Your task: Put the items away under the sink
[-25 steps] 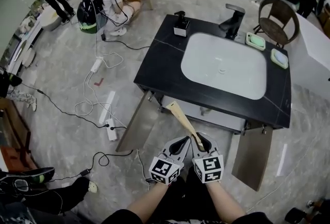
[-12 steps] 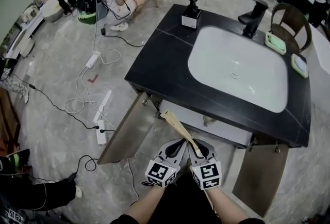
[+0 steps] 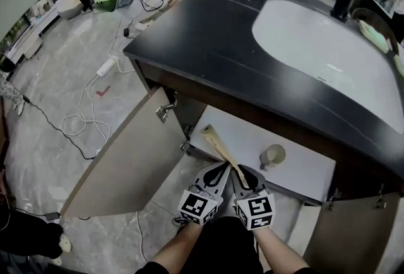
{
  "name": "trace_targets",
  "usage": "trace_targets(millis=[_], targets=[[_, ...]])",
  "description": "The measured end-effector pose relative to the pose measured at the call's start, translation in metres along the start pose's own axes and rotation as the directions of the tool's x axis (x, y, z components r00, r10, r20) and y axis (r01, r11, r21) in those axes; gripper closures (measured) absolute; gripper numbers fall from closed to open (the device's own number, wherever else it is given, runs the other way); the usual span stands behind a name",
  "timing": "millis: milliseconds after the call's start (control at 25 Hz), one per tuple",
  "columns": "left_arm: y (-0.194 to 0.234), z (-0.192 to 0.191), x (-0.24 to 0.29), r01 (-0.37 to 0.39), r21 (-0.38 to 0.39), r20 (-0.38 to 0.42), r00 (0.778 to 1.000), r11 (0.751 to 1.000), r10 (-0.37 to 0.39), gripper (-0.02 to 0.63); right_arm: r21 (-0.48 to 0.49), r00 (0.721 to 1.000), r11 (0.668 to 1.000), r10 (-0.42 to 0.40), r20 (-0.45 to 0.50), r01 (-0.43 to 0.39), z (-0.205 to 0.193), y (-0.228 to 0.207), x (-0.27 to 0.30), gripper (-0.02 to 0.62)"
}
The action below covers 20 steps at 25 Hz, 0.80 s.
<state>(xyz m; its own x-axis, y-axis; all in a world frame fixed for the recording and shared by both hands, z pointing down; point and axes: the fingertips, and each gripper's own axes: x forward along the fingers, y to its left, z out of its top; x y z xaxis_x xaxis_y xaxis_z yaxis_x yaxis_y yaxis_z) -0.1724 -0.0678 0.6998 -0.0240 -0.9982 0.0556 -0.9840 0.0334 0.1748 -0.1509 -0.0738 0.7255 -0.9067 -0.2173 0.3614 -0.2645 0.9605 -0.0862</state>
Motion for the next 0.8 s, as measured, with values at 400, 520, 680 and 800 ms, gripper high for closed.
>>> trace_targets(millis=[400,520,680,800], targets=[[0.022,-0.085,0.043,0.031,0.043,0.082,0.996,0.999,-0.035,0.598,-0.003,0.996,0.998,-0.070,0.061,0.070,-0.076,-0.050,0.059,0.523],[0.019,-0.089,0.048,0.041,0.048,0.088,0.995,0.998,-0.045,0.598,0.006,0.996,0.997,-0.082,0.035,0.082,-0.086,-0.051,0.066,0.523],[0.022,-0.103,0.058,0.045,0.017,0.068,0.997,0.999,-0.046,0.598,-0.034,0.995,0.994,-0.100,-0.009,0.099,-0.100,-0.060,0.075,0.523],[0.027,-0.117,0.059,0.040,-0.013,0.036,0.999,0.999,-0.039,0.598,0.005,0.990,0.991,-0.137,-0.037,0.137,-0.110,-0.070,0.079,0.523]])
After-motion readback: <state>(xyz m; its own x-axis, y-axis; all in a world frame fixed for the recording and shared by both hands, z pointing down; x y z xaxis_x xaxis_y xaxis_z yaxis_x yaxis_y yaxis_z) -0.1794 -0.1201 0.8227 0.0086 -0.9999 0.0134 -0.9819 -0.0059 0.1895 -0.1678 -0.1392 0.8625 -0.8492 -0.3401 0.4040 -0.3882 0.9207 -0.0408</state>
